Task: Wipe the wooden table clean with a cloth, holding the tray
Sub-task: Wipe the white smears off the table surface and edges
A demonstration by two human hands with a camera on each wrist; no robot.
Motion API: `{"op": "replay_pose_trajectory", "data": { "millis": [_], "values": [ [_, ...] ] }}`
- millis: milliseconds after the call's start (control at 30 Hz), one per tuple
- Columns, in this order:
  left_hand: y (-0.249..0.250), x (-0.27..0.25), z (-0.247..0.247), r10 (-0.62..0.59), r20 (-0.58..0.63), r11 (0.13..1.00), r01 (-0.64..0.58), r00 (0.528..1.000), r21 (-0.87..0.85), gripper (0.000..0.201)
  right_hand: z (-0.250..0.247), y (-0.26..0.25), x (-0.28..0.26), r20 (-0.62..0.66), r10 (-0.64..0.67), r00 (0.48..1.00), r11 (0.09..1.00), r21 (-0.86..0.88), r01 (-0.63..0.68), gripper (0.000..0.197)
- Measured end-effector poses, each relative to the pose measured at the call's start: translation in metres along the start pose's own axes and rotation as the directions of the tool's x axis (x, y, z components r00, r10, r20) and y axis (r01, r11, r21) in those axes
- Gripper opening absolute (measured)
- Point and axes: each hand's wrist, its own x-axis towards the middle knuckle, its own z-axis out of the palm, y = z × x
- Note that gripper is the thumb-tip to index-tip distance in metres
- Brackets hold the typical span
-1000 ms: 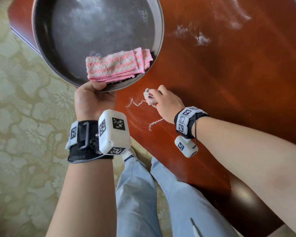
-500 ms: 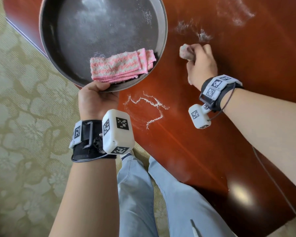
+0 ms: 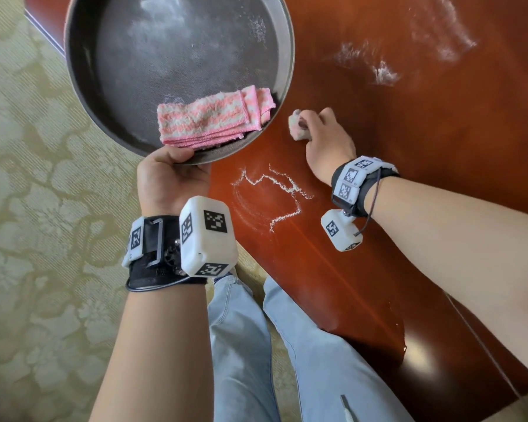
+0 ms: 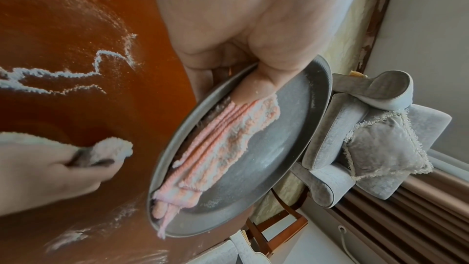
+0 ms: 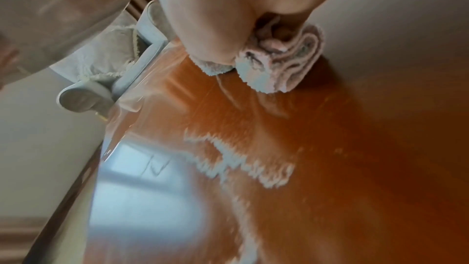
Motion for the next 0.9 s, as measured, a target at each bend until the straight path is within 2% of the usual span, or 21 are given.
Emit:
{"op": "replay_pose_trajectory", "data": {
  "millis": [67,200,300,367,400,467,533,600,667,767,900],
  "values": [
    [0.002,0.0,0.0,0.004,-0.005,1.0,-0.004,1.0,-0.009,0.038,0.009,-0.011,-0.008,0.06,-0.095,0.994,0.996,0.001,0.095,0.047],
    [0.007,-0.002,0.001,0.013,0.003,1.0,-0.013,1.0,-0.001,0.039,0.023,-0.019,-0.028,0.18,-0.28,0.943,0.958,-0.018,0.288,0.049],
    [0.012,-0.004,0.0,0.019,0.039,1.0,-0.02,0.999,0.014,0.038,0.025,-0.022,-0.037,0.219,-0.3,0.929,0.95,-0.021,0.311,0.045],
    [0.016,-0.005,-0.001,0.013,0.058,1.0,-0.014,0.998,0.019,0.04,0.023,-0.024,-0.039,0.229,-0.266,0.936,0.964,0.037,0.265,0.044],
    [0.018,-0.005,-0.002,0.011,0.057,1.0,-0.012,0.998,0.012,0.041,0.021,-0.024,-0.039,0.207,-0.248,0.946,0.968,0.095,0.233,0.041],
    [0.023,-0.007,-0.005,0.022,0.057,1.0,-0.022,0.998,0.0,0.041,0.013,-0.021,-0.034,0.047,-0.228,0.973,0.96,0.18,0.216,0.036],
    [0.029,-0.009,-0.01,0.031,0.054,1.0,-0.03,0.998,-0.005,0.04,0.003,-0.016,-0.02,-0.153,-0.191,0.97,0.959,0.181,0.217,0.035],
    [0.033,-0.01,-0.016,0.031,0.067,0.999,-0.03,0.997,-0.023,0.04,-0.008,-0.01,-0.002,-0.258,-0.109,0.96,0.971,0.18,0.158,0.036],
    [0.038,-0.01,-0.023,0.032,0.076,0.999,-0.029,0.997,-0.044,0.042,-0.017,-0.009,0.015,-0.307,-0.046,0.95,0.984,0.151,0.097,0.037],
    [0.045,-0.008,-0.035,0.036,0.08,0.998,-0.032,0.996,-0.052,0.039,-0.019,-0.011,0.032,-0.35,-0.034,0.936,0.995,0.08,0.066,0.037],
    [0.057,-0.007,-0.049,0.045,0.081,0.996,-0.038,0.996,-0.085,0.041,-0.009,-0.025,0.043,-0.244,0.019,0.969,1.0,0.025,-0.013,0.043]
  ]
}}
